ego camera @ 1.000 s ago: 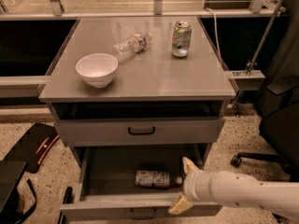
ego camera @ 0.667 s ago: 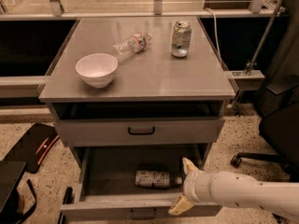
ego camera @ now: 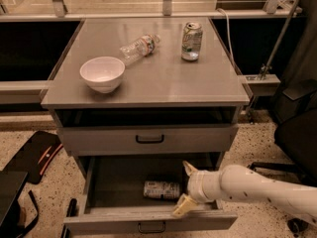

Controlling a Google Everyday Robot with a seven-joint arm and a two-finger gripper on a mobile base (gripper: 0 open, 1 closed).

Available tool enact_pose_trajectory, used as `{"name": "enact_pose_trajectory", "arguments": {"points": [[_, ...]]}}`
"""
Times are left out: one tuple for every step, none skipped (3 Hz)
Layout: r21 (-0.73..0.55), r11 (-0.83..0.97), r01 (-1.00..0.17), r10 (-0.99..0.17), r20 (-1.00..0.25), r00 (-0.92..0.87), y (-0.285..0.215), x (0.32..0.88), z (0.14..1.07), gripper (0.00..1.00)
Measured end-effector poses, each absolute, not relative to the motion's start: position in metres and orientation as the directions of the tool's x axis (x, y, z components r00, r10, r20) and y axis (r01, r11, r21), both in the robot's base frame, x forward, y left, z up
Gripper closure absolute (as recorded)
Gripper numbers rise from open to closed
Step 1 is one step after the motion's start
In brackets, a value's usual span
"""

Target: Pick blue plastic bottle from middle drawer and place on counter

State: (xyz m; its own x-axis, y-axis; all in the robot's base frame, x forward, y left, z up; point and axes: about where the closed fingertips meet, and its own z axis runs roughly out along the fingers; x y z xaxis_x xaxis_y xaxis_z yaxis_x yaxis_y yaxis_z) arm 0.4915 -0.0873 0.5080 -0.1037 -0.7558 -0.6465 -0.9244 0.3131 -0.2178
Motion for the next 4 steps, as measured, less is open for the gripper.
{"name": "enact_pose_trajectory", "arguments": {"points": [[-0.186, 0.322, -0.928, -0.718, -0.687, -0.112, -0.082, 0.514, 0.491, 0.00], [-0.187, 0.324, -0.928, -0.718, -0.687, -0.112, -0.082, 0.514, 0.492, 0.00], [-0.242, 0.366, -0.899, -0.753, -0.645, -0.132, -0.046, 0.524, 0.472, 0.00], [-0.293, 0.370, -0.882, -0.750, -0.654, -0.097, -0.030, 0.539, 0.476, 0.00]]}}
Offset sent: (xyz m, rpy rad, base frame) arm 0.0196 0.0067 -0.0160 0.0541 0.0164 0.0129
